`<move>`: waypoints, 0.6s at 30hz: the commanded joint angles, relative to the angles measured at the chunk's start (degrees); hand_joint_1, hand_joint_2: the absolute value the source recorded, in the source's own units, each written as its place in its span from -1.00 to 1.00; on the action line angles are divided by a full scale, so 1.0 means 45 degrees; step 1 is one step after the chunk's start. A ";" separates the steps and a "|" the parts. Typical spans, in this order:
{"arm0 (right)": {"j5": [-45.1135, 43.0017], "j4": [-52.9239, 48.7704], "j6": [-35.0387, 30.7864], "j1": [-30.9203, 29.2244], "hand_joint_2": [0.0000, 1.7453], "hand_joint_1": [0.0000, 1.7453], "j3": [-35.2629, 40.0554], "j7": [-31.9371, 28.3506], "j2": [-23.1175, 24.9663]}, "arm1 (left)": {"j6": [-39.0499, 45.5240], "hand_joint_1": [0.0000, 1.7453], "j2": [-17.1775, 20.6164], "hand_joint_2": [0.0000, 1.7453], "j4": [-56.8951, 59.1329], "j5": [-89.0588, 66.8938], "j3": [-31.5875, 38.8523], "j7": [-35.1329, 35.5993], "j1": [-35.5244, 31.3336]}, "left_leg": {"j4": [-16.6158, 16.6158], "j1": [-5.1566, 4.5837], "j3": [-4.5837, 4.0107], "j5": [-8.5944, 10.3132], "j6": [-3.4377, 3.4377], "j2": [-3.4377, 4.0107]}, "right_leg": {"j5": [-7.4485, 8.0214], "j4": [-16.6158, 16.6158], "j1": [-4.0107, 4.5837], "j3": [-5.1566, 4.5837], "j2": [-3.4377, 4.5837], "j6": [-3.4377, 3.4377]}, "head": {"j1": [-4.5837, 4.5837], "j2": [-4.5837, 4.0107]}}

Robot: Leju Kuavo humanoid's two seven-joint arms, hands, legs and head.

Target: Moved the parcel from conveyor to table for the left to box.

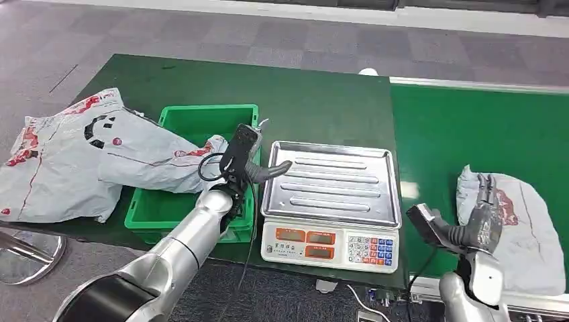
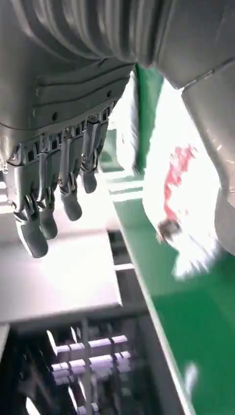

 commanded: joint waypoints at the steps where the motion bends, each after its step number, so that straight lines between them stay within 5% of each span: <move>1: 0.1384 -0.0457 0.0383 0.0750 1.00 -1.00 -0.1757 0.1852 0.0446 | -0.0282 -1.00 0.0232 1.00 0.0032 -0.0166 0.0659 0.0250 -0.0117 | -0.0011 0.0001 0.0027 -0.0003 0.0012 0.0007 | -0.0001 -0.0012 0.0006 0.0025 0.0006 -0.0026 | 0.0000 0.0000; 13: 0.1787 -0.0351 0.1337 0.0867 1.00 -1.00 -0.2033 0.2506 0.0270 | -0.0315 -1.00 0.0140 1.00 -0.0006 -0.0233 0.0718 0.0298 -0.0049 | -0.0017 0.0000 0.0049 -0.0008 0.0018 0.0029 | -0.0001 -0.0023 0.0007 0.0037 0.0028 -0.0038 | 0.0000 0.0000; 18: 0.1973 0.1128 0.3942 0.0322 1.00 -1.00 -0.2493 0.3340 -0.0488 | -0.0437 -1.00 0.0100 1.00 -0.0055 -0.0245 0.1003 0.0499 -0.0169 | -0.0013 0.0000 0.0044 -0.0004 0.0024 0.0025 | 0.0003 -0.0026 0.0007 0.0036 0.0022 -0.0033 | 0.0000 0.0000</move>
